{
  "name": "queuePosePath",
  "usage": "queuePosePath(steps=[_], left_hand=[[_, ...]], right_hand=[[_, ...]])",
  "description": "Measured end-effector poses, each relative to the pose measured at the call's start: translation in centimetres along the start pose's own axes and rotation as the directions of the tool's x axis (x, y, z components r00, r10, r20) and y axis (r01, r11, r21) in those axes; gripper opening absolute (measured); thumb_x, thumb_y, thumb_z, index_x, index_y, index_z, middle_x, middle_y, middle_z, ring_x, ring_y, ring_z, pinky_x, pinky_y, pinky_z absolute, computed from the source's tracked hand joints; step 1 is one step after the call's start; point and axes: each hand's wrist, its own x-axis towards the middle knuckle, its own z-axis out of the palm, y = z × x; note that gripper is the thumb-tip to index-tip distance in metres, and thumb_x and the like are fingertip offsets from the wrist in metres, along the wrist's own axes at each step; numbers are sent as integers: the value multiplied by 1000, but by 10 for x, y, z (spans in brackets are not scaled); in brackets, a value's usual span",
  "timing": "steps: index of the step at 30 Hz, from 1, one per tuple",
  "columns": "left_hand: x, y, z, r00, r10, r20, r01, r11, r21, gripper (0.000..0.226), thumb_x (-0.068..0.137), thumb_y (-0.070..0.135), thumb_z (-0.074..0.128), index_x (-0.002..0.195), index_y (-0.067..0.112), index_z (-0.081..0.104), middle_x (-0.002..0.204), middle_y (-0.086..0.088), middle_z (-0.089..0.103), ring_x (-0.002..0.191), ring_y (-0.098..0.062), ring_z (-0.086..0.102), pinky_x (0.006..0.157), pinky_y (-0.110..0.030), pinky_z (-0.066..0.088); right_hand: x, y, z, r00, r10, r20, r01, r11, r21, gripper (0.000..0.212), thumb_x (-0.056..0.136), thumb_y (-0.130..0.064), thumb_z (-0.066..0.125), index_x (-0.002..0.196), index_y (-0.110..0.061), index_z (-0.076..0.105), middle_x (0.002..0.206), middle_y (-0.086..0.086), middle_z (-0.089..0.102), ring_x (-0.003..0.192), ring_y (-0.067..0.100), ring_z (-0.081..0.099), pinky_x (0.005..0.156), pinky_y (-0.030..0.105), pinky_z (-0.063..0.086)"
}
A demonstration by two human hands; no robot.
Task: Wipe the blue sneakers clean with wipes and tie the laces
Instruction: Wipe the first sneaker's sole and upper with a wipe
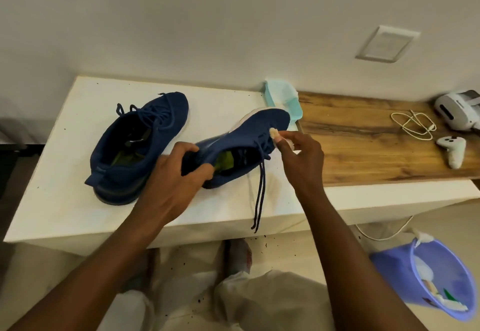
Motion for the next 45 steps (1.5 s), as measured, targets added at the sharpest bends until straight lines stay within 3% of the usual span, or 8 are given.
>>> queuePosePath(steps=[8, 13, 17, 23, 29, 35, 41, 45], left_hand=[[-8, -2, -24, 915, -356, 189, 369, 929, -38, 3, 91, 36, 61, 94, 35, 60, 112, -3, 61, 97, -25, 62, 92, -52, 55], [-18, 9, -19, 999, 17, -38, -6, 961, 276, 51, 89, 53, 65, 136, 37, 51, 140, 7, 48, 126, -17, 51, 100, -42, 47], [-29, 30, 7, 897, 433, -88, -386, 864, 322, 39, 91, 40, 69, 126, 22, 63, 123, 6, 58, 112, -13, 56, 95, -32, 48], [-25, 26, 27, 916, 401, 28, -357, 779, 516, 46, 93, 56, 48, 122, 25, 66, 119, 5, 68, 109, -16, 62, 101, -37, 33], [-24, 25, 22, 915, 404, -1, -349, 792, 500, 38, 105, 47, 37, 105, 26, 70, 96, 10, 70, 90, -11, 62, 105, -42, 37], [-23, 22, 24, 932, 364, -5, -297, 769, 565, 27, 102, 51, 45, 105, 33, 65, 98, 13, 65, 97, -11, 59, 108, -35, 22], [-22, 20, 28, 944, 330, -15, -249, 741, 624, 18, 102, 46, 48, 107, 34, 61, 90, 13, 69, 91, -9, 63, 109, -32, 15], [-24, 21, 30, 926, 376, -27, -280, 735, 618, 12, 98, 48, 51, 101, 38, 57, 82, 16, 67, 85, -7, 62, 109, -36, 19]], right_hand=[[-19, -18, 7, 944, -99, 314, 66, 991, 113, 13, 92, -28, 70, 101, -22, 77, 94, -9, 70, 87, 0, 61, 71, 9, 44], [-15, -18, 8, 964, -78, 255, 57, 994, 88, 9, 92, -30, 71, 95, -26, 78, 93, -13, 71, 89, 2, 63, 74, 13, 46], [-7, -2, 6, 979, 104, 173, -91, 992, -83, 17, 94, -40, 65, 94, -26, 76, 92, -13, 71, 85, 1, 63, 78, 30, 54], [-27, -27, 21, 877, -197, 438, 197, 979, 47, 15, 95, -20, 64, 105, -21, 76, 98, -6, 70, 87, 3, 61, 72, 9, 43], [-2, 14, 11, 981, 84, 177, -23, 947, -322, 18, 96, -22, 59, 107, -21, 73, 107, -2, 69, 94, 9, 60, 68, 17, 37], [-35, -26, 26, 855, -202, 479, 215, 976, 27, 15, 96, -18, 62, 102, -21, 75, 95, -8, 68, 83, -2, 60, 72, 9, 41], [6, 20, 15, 996, 65, 68, -38, 939, -342, 22, 99, -27, 55, 113, -22, 71, 106, 0, 67, 97, 14, 61, 76, 26, 45], [-11, -5, 31, 953, -32, 302, 70, 991, -115, 20, 98, -24, 57, 109, -19, 73, 104, -8, 69, 94, 4, 60, 83, 21, 48]])
